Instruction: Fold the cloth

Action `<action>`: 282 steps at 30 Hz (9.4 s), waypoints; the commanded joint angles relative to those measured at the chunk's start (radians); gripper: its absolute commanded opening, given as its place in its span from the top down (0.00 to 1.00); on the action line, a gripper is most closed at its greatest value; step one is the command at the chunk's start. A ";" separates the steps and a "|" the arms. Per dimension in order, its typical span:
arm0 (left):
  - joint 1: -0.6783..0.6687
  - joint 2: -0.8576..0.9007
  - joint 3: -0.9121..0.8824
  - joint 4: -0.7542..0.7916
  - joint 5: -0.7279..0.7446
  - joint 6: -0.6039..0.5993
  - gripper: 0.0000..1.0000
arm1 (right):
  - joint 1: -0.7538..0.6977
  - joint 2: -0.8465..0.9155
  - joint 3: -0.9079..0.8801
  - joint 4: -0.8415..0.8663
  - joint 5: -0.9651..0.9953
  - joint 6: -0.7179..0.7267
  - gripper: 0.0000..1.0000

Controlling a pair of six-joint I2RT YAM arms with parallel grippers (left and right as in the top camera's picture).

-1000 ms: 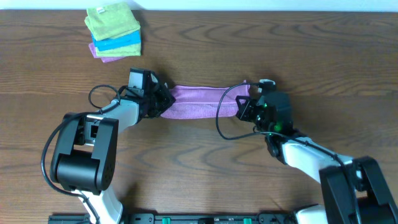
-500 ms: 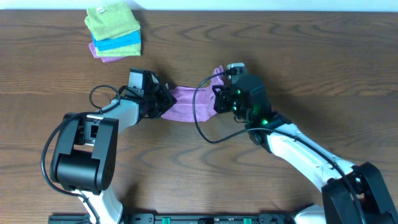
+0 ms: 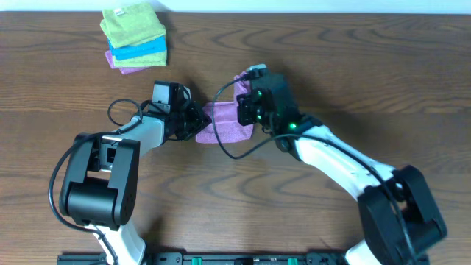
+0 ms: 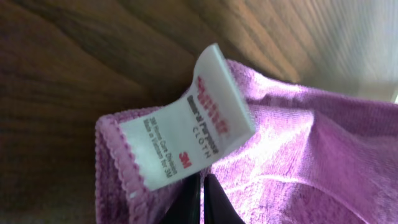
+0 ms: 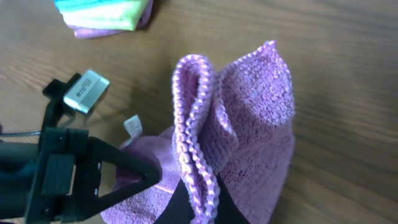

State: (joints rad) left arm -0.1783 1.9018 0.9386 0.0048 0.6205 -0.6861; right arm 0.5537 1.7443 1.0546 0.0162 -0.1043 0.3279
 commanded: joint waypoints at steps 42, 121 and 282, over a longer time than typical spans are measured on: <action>0.113 -0.181 0.040 -0.394 -0.334 0.267 0.94 | 0.189 0.058 0.130 -0.044 0.056 -0.162 0.99; 0.293 -0.530 0.042 -0.428 -0.312 0.260 0.76 | 0.341 0.108 0.202 -0.063 0.090 -0.072 0.01; 0.342 0.331 0.926 0.164 0.031 -0.414 0.95 | -0.110 -1.267 -0.502 -0.769 0.123 0.132 0.01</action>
State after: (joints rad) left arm 0.1471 2.2086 1.8370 0.1638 0.6666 -1.1027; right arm 0.4507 0.4831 0.5587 -0.7513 0.0013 0.4446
